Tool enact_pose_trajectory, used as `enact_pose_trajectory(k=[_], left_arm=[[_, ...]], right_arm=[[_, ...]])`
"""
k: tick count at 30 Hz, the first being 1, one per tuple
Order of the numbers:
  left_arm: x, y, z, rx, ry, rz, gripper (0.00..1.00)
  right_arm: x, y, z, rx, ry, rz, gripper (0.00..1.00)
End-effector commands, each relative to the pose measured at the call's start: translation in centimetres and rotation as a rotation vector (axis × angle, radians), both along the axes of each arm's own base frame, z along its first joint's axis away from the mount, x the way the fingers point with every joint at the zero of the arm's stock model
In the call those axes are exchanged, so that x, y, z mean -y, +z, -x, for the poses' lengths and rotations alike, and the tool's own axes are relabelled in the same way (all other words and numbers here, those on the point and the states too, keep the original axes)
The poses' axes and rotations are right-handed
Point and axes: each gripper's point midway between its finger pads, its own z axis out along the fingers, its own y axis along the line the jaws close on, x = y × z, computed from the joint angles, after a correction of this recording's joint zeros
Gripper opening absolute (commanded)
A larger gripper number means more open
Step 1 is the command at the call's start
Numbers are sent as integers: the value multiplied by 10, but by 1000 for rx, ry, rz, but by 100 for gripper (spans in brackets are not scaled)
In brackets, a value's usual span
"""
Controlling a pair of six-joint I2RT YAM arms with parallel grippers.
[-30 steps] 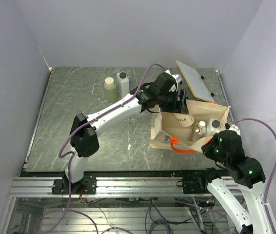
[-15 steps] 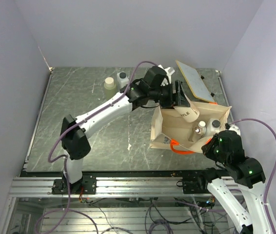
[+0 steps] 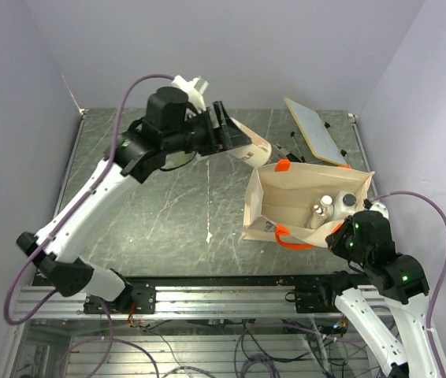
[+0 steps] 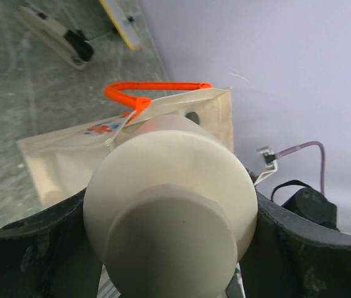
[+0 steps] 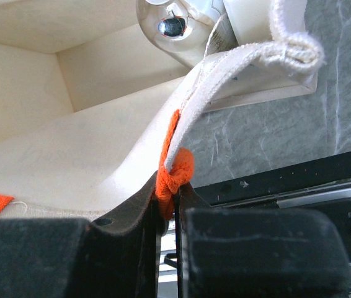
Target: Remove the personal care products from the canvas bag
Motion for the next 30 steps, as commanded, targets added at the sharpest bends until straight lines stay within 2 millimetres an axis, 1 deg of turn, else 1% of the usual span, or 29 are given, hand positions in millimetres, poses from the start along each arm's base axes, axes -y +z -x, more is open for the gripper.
enact_pose_trajectory(k=[1, 4, 9, 11, 14, 17, 19, 21, 23, 24, 25, 30], left_arm=[[-48, 13, 15, 84, 88, -72, 7], [-75, -10, 24, 58, 146, -161, 7], [-113, -63, 34, 14, 233, -305, 7], [-125, -81, 35, 16, 262, -349, 7], [-138, -105, 27, 33, 307, -420, 7], [-151, -122, 8, 36, 374, -506, 7], [-159, -129, -6, 29, 408, -553, 7], [-167, -135, -24, 34, 441, -593, 7], [-176, -140, -45, 37, 479, -610, 7], [-185, -142, -58, 39, 512, -609, 7], [-192, -148, -70, 24, 535, -620, 7], [-231, -167, -121, -17, 665, -630, 7]], right_arm=[[4, -7, 4, -20, -8, 22, 5], [5, -8, 4, -26, -20, 23, 4], [7, -9, 4, -34, -39, 23, 4], [7, -8, 5, -25, -38, 21, 3], [8, -5, 5, 9, -47, 5, 3], [8, -5, 6, -1, -55, 2, 5], [8, -8, 5, -30, -55, 17, 4], [9, -11, 4, -49, -59, 28, 2], [9, -11, 4, -53, -68, 27, 2], [9, -11, 4, -53, -71, 25, 3], [9, -10, 4, -51, -71, 22, 3], [7, -10, 4, -49, -41, 24, 5]])
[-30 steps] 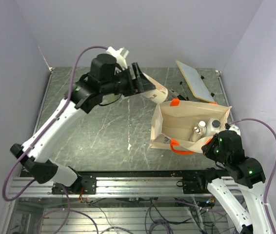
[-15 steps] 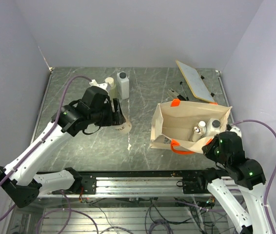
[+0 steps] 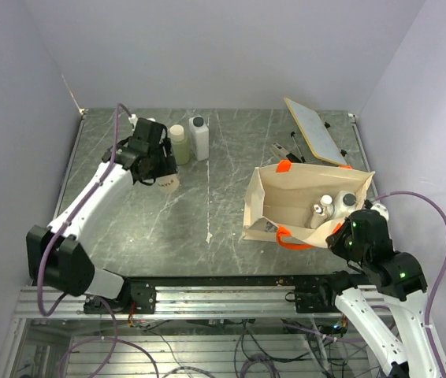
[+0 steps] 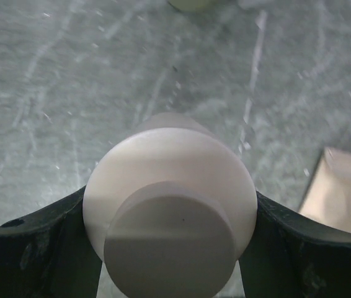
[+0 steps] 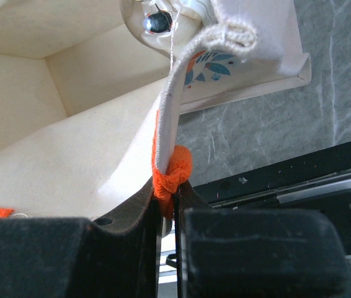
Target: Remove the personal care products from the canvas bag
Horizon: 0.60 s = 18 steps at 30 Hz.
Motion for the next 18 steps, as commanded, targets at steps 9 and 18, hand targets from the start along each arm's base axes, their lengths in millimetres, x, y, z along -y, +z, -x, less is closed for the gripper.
enact_pose_trajectory(k=[9, 18], left_arm=[[-63, -5, -151, 213, 123, -59, 7], [-61, -46, -191, 210, 67, -127, 7]], right_arm=[[-1, -4, 3, -21, 58, 31, 6], [-2, -3, 4, -10, 67, 29, 6]])
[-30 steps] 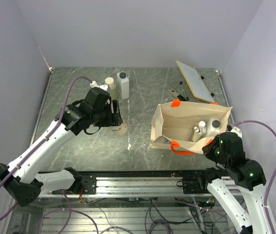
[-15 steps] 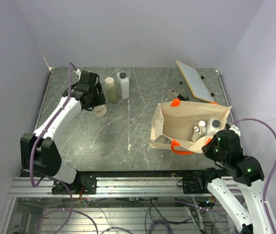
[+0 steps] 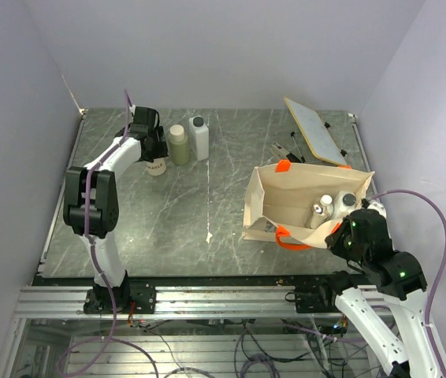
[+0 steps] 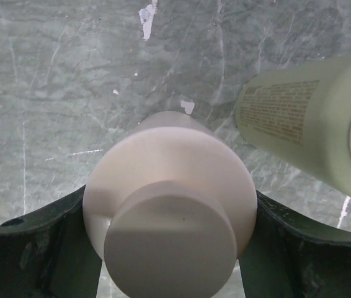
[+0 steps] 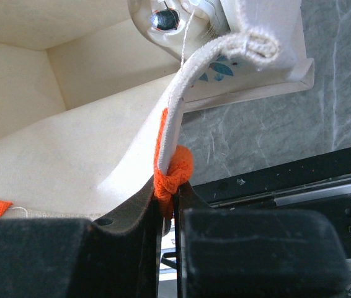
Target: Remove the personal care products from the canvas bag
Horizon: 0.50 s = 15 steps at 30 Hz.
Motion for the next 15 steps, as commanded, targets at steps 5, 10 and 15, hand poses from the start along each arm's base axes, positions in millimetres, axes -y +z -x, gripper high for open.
enact_pose_trajectory(k=[5, 10, 15], left_arm=[[8, 34, -49, 202, -85, -38, 16], [4, 18, -42, 159, -84, -53, 46], [2, 20, -29, 140, -60, -37, 90]], right_arm=[[2, -2, 4, 3, 7, 11, 4], [3, -4, 4, -4, -6, 11, 3], [4, -5, 3, -15, -13, 15, 2]])
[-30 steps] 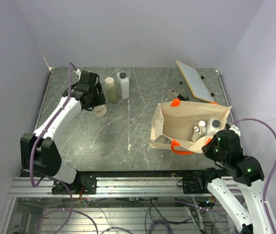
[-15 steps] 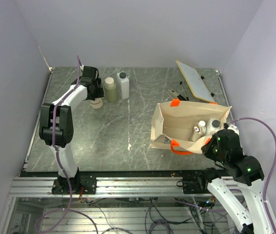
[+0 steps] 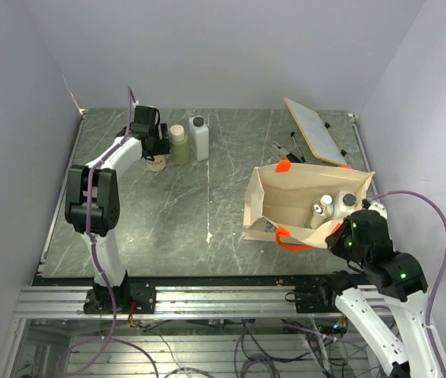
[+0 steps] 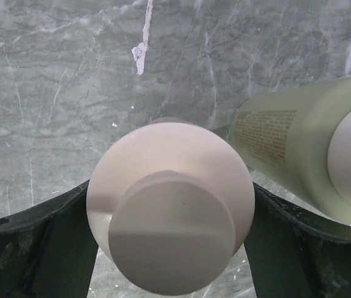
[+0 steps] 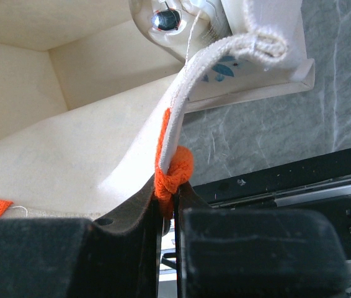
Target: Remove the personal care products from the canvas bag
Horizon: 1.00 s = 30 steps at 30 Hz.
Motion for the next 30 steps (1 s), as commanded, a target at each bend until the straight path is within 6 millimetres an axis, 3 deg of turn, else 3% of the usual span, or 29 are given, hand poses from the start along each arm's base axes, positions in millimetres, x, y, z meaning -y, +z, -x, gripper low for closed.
enact_pose_trajectory(k=[1, 6, 14, 17, 21, 26, 30], left_arm=[[1, 30, -5, 94, 20, 28, 90], [3, 67, 13, 132, 19, 73, 91], [2, 129, 66, 184, 71, 175, 95], [19, 149, 85, 192, 22, 261, 94], [82, 184, 112, 241, -119, 397, 91], [223, 234, 171, 289, -432, 561, 85], [317, 263, 229, 339, -696, 535, 80]], right_arm=[[3, -5, 3, -23, -10, 19, 2], [4, -3, 4, -7, -10, 12, 3], [6, -1, 6, 18, -32, 0, 3], [7, 0, 6, 24, -46, -5, 3], [9, 2, 8, 31, -55, -12, 5], [12, 4, 15, 22, -78, -17, 4], [16, 9, 22, 25, -97, -24, 0]])
